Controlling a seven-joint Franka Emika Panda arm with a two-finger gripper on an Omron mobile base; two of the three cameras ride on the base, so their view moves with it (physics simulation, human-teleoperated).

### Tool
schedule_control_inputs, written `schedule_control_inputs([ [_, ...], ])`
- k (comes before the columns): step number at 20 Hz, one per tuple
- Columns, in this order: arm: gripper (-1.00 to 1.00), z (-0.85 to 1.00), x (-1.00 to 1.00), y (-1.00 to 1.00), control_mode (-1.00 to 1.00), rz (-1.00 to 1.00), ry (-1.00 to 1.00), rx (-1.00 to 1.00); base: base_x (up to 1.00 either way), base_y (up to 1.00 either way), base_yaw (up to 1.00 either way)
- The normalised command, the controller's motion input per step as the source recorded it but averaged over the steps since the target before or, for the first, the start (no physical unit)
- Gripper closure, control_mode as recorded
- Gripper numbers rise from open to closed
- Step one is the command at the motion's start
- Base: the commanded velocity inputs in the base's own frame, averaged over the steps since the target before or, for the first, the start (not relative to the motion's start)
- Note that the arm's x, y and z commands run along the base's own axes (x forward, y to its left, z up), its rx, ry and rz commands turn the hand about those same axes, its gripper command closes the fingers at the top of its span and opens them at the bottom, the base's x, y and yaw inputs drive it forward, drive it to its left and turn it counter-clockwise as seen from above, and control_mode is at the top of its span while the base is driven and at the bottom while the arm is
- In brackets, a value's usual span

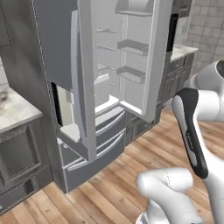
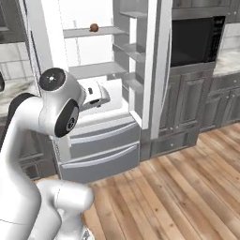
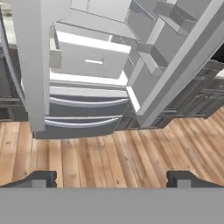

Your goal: Grab the lemon and onion from the fridge, place them in the blender, close the lid, and turn on the blender to create a marinade.

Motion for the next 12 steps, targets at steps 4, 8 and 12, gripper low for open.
schedule_control_inputs([
  [4,-1.0,0.0,0.0,0.0,1.0,0.0,0.0,0.0,0.84,-0.37,-0.12],
  [8,-1.0,0.0,0.0,0.0,1.0,0.0,0.0,0.0,0.67,-0.09,0.0],
  [12,-1.0,0.0,0.0,0.0,1.0,0.0,0.0,0.0,0.65,0.0,0.2],
])
